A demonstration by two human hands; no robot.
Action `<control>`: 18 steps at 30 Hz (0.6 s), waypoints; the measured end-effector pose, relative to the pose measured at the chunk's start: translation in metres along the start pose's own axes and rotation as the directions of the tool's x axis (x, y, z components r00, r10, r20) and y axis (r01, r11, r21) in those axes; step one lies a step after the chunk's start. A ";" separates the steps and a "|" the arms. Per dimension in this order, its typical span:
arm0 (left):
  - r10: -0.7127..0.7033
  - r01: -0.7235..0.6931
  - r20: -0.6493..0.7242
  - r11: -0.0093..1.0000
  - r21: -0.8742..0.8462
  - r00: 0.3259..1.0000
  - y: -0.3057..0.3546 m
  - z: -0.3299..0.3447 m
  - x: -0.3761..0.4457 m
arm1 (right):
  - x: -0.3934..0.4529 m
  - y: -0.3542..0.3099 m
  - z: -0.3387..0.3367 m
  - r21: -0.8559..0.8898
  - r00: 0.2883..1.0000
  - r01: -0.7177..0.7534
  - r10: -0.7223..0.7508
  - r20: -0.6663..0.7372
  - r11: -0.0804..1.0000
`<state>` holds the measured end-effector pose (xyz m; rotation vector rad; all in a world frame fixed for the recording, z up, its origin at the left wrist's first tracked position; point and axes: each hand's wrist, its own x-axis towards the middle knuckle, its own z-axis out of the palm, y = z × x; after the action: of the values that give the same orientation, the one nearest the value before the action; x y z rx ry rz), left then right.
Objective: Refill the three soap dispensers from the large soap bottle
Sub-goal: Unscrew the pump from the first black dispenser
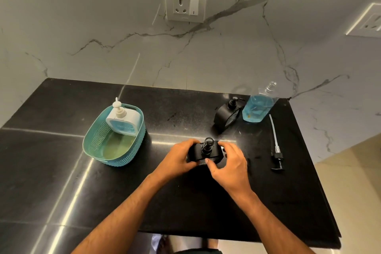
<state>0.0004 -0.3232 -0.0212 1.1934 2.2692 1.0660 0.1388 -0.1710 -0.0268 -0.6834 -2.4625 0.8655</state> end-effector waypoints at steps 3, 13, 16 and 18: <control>-0.009 0.008 -0.012 1.000 -0.005 1.000 0.004 0.000 0.002 | 0.007 -0.009 0.001 -0.085 0.997 0.071 -0.073 -0.029 0.994; -0.010 0.007 -0.061 0.999 -0.036 0.998 0.011 0.007 0.005 | 0.028 -0.027 0.005 -0.116 0.998 0.051 -0.048 0.034 0.992; -0.017 0.013 -0.080 0.998 -0.055 0.997 0.010 0.009 0.005 | 0.034 -0.027 0.001 -0.048 0.989 0.104 -0.098 0.114 0.993; -0.020 0.015 -0.084 0.998 -0.061 0.996 0.009 0.009 0.005 | 0.039 -0.027 -0.005 -0.017 0.973 0.134 -0.128 0.194 0.991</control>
<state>0.0085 -0.3117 -0.0200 1.1225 2.2892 1.1909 0.1034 -0.1647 0.0042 -0.4592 -2.6625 0.8818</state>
